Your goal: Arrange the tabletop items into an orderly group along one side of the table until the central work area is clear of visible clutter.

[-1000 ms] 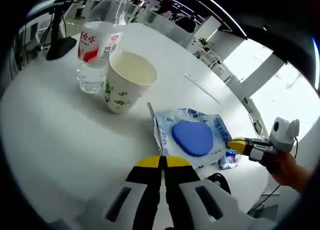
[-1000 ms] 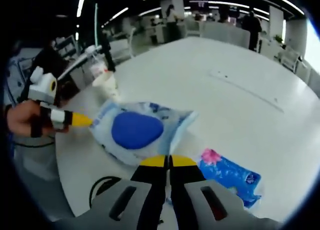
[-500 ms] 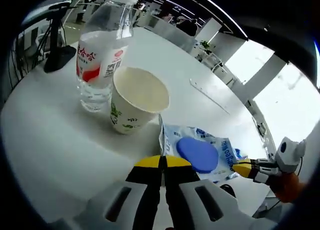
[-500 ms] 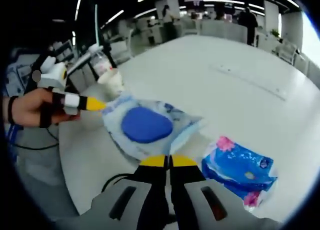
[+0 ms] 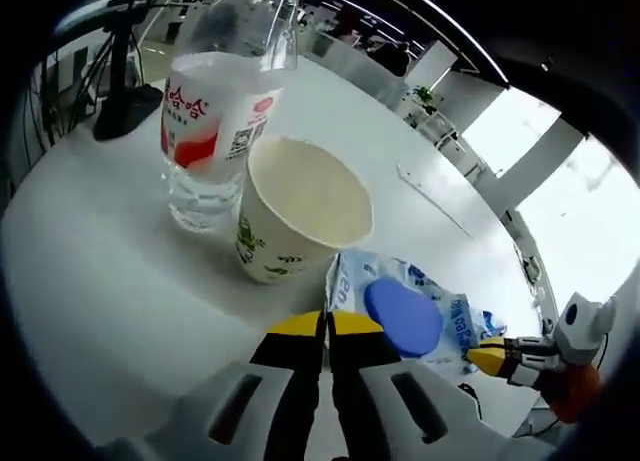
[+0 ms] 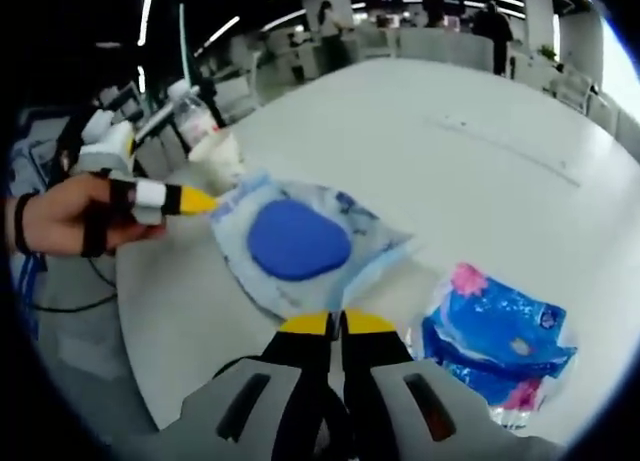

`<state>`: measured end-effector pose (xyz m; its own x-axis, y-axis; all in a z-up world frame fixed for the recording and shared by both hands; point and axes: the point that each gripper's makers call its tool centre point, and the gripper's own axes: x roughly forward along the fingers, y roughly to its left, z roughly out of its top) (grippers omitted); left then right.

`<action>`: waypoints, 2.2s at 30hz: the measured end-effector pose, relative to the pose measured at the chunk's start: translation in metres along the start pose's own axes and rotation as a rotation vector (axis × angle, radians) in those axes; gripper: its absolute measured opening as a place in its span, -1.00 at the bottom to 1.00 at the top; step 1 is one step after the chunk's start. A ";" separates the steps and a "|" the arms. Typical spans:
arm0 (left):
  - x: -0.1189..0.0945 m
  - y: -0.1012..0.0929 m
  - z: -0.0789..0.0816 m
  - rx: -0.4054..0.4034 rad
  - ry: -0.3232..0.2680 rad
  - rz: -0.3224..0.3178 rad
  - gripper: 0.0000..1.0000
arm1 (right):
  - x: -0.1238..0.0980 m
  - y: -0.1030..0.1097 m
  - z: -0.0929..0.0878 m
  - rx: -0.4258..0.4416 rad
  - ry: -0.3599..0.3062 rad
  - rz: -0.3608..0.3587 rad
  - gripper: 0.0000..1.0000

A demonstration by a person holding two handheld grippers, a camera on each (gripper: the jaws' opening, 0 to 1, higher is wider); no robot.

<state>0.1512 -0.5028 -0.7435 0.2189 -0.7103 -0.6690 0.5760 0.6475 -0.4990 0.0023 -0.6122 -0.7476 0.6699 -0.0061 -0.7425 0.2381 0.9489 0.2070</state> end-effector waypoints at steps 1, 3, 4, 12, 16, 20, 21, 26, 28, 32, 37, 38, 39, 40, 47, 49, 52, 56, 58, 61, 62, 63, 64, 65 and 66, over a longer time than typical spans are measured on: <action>0.001 0.006 -0.003 -0.016 0.013 0.019 -1.00 | 0.000 0.000 0.000 0.000 0.001 0.001 -0.98; 0.002 0.008 -0.004 -0.026 0.014 0.019 -1.00 | 0.001 -0.001 0.000 0.006 0.001 0.002 -0.98; 0.002 0.007 -0.003 -0.019 0.013 0.018 -1.00 | 0.001 -0.001 0.000 0.010 -0.002 0.004 -0.97; 0.008 0.010 0.000 -0.027 0.018 0.020 -1.00 | 0.002 0.000 -0.004 0.045 -0.005 0.003 -0.96; 0.009 0.013 0.001 -0.067 0.019 0.009 -1.00 | 0.002 -0.001 -0.005 0.040 -0.004 0.000 -0.92; 0.006 0.011 0.003 -0.077 0.009 -0.026 -0.96 | -0.003 0.003 -0.007 0.037 -0.009 -0.005 -0.89; 0.005 0.011 0.003 -0.087 0.006 -0.040 -0.93 | -0.004 0.002 -0.008 0.036 -0.009 -0.006 -0.88; -0.004 0.020 0.003 -0.077 0.002 -0.045 -0.80 | -0.011 0.000 -0.010 0.029 -0.022 -0.015 -0.84; -0.010 0.023 0.003 -0.075 -0.005 -0.050 -0.78 | -0.015 0.000 -0.011 0.027 -0.025 -0.022 -0.79; -0.018 0.027 -0.002 -0.049 -0.003 -0.049 -0.78 | -0.024 -0.004 -0.011 0.014 -0.040 -0.035 -0.79; -0.024 0.028 -0.009 -0.007 0.004 -0.050 -0.79 | -0.031 -0.011 -0.013 0.030 -0.052 -0.051 -0.80; -0.025 0.028 -0.009 -0.001 0.003 -0.051 -0.79 | -0.032 -0.011 -0.014 0.029 -0.054 -0.053 -0.80; -0.026 0.027 -0.010 0.003 0.003 -0.052 -0.79 | -0.033 -0.011 -0.014 0.027 -0.055 -0.054 -0.80; -0.027 0.026 -0.010 0.007 0.001 -0.052 -0.79 | -0.034 -0.011 -0.014 0.026 -0.056 -0.055 -0.80; -0.034 0.012 -0.014 0.064 0.001 -0.076 -0.80 | -0.047 -0.015 -0.020 0.032 -0.075 -0.075 -0.81; -0.036 0.008 -0.017 0.083 0.003 -0.083 -0.80 | -0.051 -0.017 -0.023 0.032 -0.079 -0.084 -0.81; -0.038 0.002 -0.023 0.110 0.011 -0.093 -0.80 | -0.060 -0.025 -0.028 0.043 -0.089 -0.111 -0.82; -0.040 -0.007 -0.034 0.132 0.025 -0.112 -0.79 | -0.076 -0.043 -0.038 0.082 -0.105 -0.165 -0.83; -0.041 -0.009 -0.041 0.142 0.036 -0.118 -0.79 | -0.082 -0.052 -0.043 0.102 -0.108 -0.191 -0.84; -0.042 -0.012 -0.050 0.159 0.049 -0.124 -0.79 | -0.093 -0.070 -0.052 0.132 -0.107 -0.245 -0.83; -0.043 -0.013 -0.052 0.161 0.051 -0.126 -0.79 | -0.095 -0.074 -0.054 0.143 -0.108 -0.259 -0.83; -0.044 -0.015 -0.055 0.167 0.055 -0.129 -0.79 | -0.099 -0.083 -0.058 0.158 -0.108 -0.285 -0.82; -0.045 -0.016 -0.057 0.173 0.058 -0.132 -0.79 | -0.102 -0.088 -0.060 0.168 -0.107 -0.299 -0.82; -0.046 -0.019 -0.061 0.182 0.063 -0.136 -0.79 | -0.105 -0.094 -0.063 0.179 -0.109 -0.314 -0.82; -0.046 -0.021 -0.063 0.190 0.067 -0.141 -0.79 | -0.107 -0.099 -0.065 0.197 -0.110 -0.323 -0.82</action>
<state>0.0794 -0.4663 -0.7372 0.0772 -0.7658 -0.6385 0.7364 0.4755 -0.4813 -0.1387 -0.6845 -0.7300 0.6070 -0.3386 -0.7190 0.5722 0.8140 0.0997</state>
